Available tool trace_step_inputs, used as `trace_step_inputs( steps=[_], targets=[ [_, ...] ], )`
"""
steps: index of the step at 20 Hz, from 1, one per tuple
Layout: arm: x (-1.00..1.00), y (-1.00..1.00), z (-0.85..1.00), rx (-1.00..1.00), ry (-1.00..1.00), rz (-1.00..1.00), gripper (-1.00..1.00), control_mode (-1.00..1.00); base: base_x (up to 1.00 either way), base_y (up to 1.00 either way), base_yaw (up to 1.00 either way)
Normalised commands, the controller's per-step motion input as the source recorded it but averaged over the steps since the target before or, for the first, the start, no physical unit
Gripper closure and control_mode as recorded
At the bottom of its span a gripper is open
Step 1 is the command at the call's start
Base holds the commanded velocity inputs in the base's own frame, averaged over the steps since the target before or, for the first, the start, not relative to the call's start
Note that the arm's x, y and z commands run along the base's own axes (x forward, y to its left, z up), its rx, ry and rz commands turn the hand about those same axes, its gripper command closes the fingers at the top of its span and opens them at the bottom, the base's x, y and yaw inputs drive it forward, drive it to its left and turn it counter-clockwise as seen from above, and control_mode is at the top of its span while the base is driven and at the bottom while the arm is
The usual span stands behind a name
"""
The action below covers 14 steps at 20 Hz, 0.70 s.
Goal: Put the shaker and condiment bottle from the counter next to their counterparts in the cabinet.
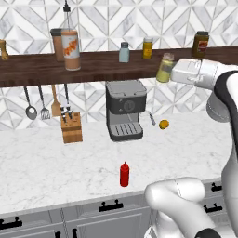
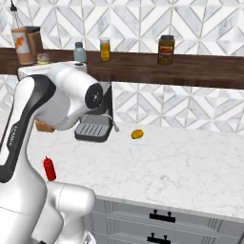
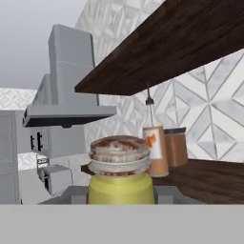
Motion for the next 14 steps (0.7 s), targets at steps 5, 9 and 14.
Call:
trace_step_inputs(
  steps=[5,9,14],
  targets=[
    [0.23,0.03,0.29,-0.15,0.03,0.01,1.00,-1.00,0.00,0.00,0.00],
    [0.09,0.00,-0.03,-0.13,0.00,0.06,1.00,-1.00,0.00,0.00,0.00],
    [0.25,-0.07,0.12,-0.06,0.00,-0.01,1.00,-1.00,0.00,0.00,0.00]
  ],
)
